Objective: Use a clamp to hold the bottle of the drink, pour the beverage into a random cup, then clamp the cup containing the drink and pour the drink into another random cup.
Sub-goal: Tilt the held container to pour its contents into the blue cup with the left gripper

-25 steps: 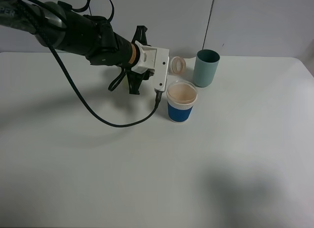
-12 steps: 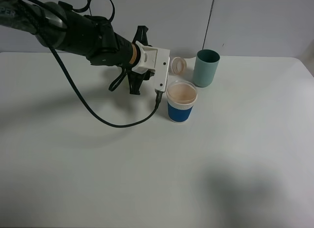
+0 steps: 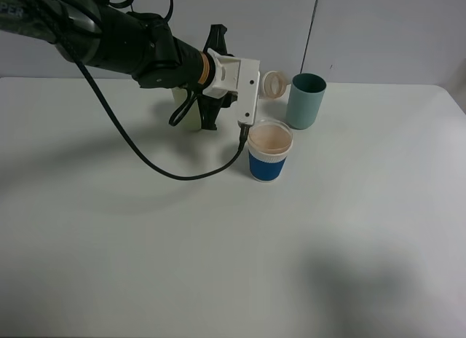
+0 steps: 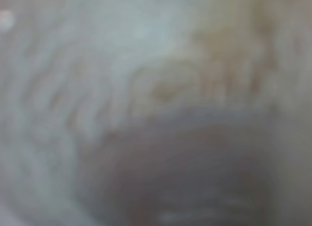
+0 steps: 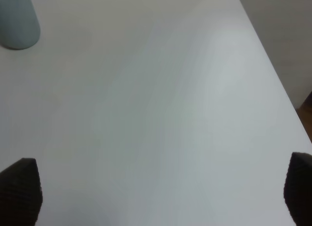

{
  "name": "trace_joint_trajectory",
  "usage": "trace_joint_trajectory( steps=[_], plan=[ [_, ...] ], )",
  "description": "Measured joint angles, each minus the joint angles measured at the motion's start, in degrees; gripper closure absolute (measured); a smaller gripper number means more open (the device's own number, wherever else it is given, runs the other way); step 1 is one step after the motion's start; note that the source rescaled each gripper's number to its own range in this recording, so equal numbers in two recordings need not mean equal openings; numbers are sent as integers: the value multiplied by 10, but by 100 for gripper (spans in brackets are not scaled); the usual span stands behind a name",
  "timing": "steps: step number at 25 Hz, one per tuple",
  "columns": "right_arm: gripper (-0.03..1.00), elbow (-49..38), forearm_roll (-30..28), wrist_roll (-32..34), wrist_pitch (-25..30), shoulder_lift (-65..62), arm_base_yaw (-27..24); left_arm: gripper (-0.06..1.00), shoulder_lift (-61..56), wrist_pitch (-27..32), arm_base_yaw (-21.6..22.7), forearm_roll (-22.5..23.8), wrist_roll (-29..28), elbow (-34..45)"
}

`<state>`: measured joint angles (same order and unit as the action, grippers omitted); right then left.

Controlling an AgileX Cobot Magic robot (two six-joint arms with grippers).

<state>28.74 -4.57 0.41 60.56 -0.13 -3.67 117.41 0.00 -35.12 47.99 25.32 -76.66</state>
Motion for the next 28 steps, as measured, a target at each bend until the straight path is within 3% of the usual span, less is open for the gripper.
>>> trace_joint_trajectory(
  steps=[8, 28],
  plan=[
    [-3, 0, 0, 0, 0, 0, 0, 94, 12, -10, -10, 4, 0, -4],
    [-3, 0, 0, 0, 0, 0, 0, 94, 21, -12, -10, 74, 6, -36]
  ],
)
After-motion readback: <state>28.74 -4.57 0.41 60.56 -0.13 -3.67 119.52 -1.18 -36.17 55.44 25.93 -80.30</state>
